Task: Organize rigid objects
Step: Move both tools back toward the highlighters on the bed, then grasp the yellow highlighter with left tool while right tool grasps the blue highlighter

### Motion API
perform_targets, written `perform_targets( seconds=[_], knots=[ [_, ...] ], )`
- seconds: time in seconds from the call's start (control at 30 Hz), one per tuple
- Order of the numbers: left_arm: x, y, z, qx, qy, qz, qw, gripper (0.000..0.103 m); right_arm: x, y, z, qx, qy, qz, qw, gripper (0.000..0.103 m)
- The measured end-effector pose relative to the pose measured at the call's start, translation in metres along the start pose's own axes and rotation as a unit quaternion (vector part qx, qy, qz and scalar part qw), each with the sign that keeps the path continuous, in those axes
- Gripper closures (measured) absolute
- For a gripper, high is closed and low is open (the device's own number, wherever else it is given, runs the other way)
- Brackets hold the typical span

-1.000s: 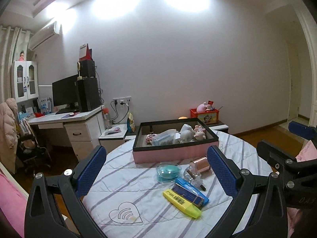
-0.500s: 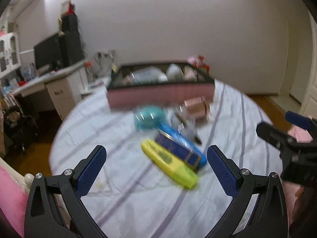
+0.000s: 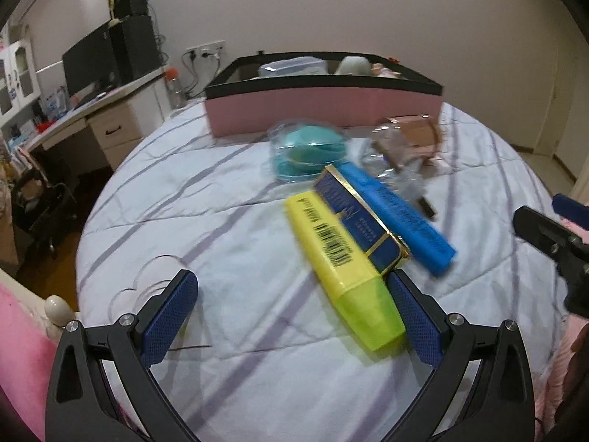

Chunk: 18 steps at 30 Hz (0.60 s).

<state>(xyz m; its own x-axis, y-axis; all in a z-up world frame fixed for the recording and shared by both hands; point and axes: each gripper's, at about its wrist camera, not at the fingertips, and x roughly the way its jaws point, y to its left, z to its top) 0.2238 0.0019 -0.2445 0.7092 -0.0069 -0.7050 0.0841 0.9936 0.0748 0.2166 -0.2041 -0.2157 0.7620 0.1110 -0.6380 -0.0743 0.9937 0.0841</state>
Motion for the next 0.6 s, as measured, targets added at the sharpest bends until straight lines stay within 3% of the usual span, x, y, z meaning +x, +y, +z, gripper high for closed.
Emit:
perform_targets(
  seconds=[0.1,0.17,0.23,0.3,0.37,0.5,0.6],
  knots=[
    [0.004,0.011,0.001,-0.001,0.004,0.007,1.0000,0.001,0.004,0.004,0.004,-0.006,0.004,0.001,1.000,0.000],
    [0.006,0.013,0.004,0.008,0.006,-0.005,0.9999,0.010,0.008,0.009,0.007,-0.010,0.008,0.006,1.000,0.000],
    [0.006,0.011,0.007,0.015,0.003,-0.024,0.9996,0.030,0.012,0.014,0.008,-0.017,0.015,0.008,1.000,0.000],
    [0.003,0.009,0.007,0.018,-0.003,-0.039,0.9991,0.064,0.015,0.020,0.009,-0.022,0.020,0.010,1.000,0.000],
    [0.000,0.004,0.006,0.035,-0.008,-0.050,0.9981,0.077,0.018,0.026,0.009,-0.026,0.026,0.016,0.999,0.000],
    [-0.004,0.014,0.003,0.016,-0.010,-0.064,0.9977,0.077,0.024,0.042,0.009,-0.038,0.041,0.026,0.998,0.000],
    [-0.010,0.025,0.000,0.014,-0.013,-0.045,0.9988,0.077,0.030,0.057,0.010,-0.051,0.049,0.033,0.997,0.000]
  ],
)
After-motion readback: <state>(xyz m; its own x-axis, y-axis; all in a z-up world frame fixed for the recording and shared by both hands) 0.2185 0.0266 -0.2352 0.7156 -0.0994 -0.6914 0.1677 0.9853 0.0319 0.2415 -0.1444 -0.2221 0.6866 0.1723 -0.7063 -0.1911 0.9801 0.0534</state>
